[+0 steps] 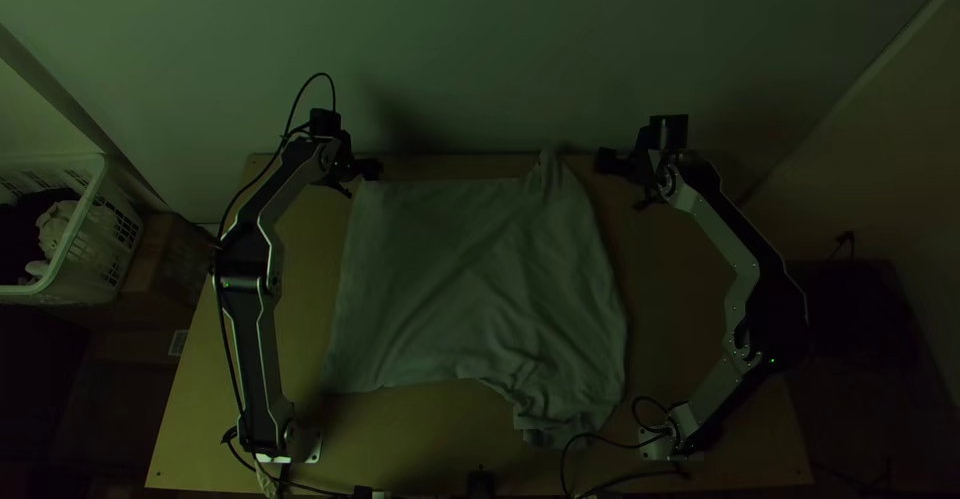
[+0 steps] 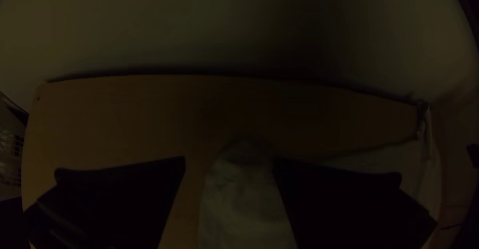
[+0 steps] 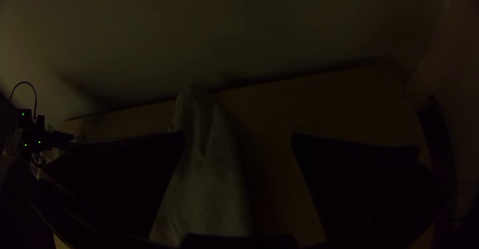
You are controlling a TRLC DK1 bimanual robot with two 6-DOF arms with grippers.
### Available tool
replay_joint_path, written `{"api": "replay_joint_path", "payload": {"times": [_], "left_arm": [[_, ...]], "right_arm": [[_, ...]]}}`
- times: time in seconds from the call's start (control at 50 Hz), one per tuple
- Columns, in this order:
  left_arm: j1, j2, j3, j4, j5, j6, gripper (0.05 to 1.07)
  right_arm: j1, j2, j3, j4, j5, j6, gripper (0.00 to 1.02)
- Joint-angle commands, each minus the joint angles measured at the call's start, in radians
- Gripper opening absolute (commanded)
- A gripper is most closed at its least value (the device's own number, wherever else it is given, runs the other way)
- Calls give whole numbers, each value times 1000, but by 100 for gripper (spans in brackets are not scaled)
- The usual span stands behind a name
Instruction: Fold the t-shirt
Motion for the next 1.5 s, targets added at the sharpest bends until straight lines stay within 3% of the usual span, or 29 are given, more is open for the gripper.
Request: {"api": "replay_joint_path", "payload": {"times": [0.0,0.18,0.2,0.26,0.3,0.4,0.68,0.86,0.94,1.24,1.4,1.48], "left_arm": [[-4,36,32,-17,-2,12,90],[-4,71,46,-22,-10,20,89],[-4,74,46,-22,-10,18,85],[-4,83,47,-9,-8,15,59],[-1,89,50,3,-7,10,33],[0,92,50,8,1,-14,7],[5,74,44,-3,6,-16,8],[5,48,27,-9,7,-17,8],[5,37,21,-9,7,-19,8],[8,2,0,-11,7,-13,8],[8,-12,-8,-11,7,-10,8],[9,-17,-10,-11,7,-8,8]], "right_arm": [[-4,30,38,-31,-8,31,98],[-7,62,67,-74,-6,31,98],[-6,68,68,-77,-6,31,98],[-6,91,82,-97,-6,31,97],[-3,117,108,-134,-6,31,97],[3,162,150,-196,-8,31,97],[19,260,203,-220,-9,38,86],[36,341,263,-262,-12,38,86],[39,381,308,-266,-14,41,70],[66,485,432,-301,-18,66,68],[69,510,460,-301,-17,55,4],[69,516,469,-302,-18,58,2]]}}
